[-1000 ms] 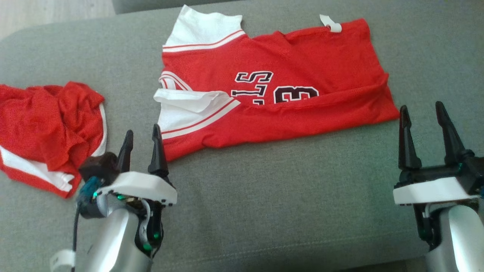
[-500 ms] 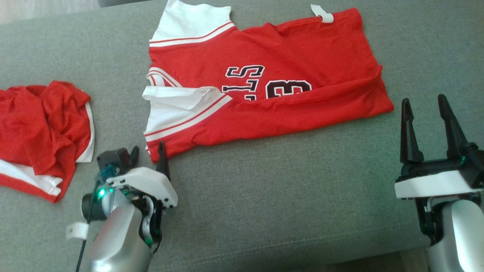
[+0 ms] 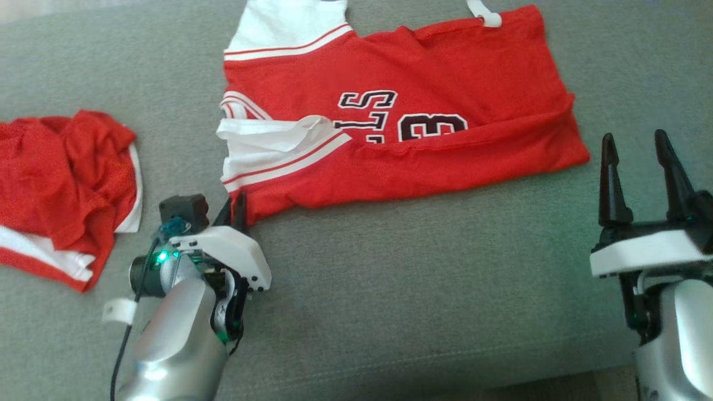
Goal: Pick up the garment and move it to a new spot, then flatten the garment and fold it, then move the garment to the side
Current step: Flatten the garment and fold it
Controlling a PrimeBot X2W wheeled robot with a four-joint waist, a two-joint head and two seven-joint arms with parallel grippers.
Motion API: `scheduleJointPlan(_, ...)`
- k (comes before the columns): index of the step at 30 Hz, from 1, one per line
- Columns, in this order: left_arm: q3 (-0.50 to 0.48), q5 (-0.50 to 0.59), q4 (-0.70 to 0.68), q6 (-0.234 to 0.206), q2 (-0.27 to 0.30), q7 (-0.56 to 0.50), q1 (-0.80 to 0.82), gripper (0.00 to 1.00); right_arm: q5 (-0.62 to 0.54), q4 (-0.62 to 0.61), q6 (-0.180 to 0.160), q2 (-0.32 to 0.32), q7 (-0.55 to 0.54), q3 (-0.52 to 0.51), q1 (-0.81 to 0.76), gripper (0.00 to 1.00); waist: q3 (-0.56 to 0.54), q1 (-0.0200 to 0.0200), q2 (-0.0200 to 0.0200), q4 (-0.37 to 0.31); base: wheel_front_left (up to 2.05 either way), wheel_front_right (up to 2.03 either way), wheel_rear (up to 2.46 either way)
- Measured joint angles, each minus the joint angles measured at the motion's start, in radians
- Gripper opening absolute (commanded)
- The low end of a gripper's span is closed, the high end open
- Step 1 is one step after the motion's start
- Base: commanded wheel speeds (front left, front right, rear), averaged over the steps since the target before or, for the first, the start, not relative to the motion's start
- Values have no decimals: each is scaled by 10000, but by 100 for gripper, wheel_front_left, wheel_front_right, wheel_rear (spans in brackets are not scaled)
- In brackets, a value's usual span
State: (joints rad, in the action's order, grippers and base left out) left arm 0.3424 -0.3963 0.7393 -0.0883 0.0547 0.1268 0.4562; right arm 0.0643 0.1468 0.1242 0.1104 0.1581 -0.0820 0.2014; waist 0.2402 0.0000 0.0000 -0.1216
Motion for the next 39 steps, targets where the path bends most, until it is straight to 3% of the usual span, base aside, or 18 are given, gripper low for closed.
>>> scheduleJointPlan(9,368,240,-1685,366,-56,1126,-34,0,702,1787,0,-439,-1793,-1214,1105,100,46,0,0,620,0,0,0)
scheduleJointPlan(20,677,424,-2583,357,-52,1210,-67,0,-178,4353,0,-522,-3413,-2823,2804,100,440,1,0,1093,0,0,0)
scheduleJointPlan(24,704,426,-2690,349,-35,1208,-80,0,-571,4892,0,-520,-3622,-2928,3197,100,643,0,0,1167,0,0,0)
scheduleJointPlan(30,681,426,-2869,209,54,1193,-77,0,-265,5172,0,-447,-3609,-2621,3598,100,989,2,0,1232,0,0,0)
scheduleJointPlan(31,675,426,-2869,167,81,1160,-77,0,-117,5210,0,-424,-3609,-2545,3648,43,1019,1,0,1226,0,0,0)
scheduleJointPlan(32,667,426,-2874,163,111,1118,-77,0,35,5242,0,-405,-3609,-2499,3661,0,1036,1,0,1211,0,0,0)
scheduleJointPlan(39,656,426,-2899,77,290,1099,-91,0,675,5492,0,-337,-3597,-2228,3594,0,832,0,0,1073,0,0,0)
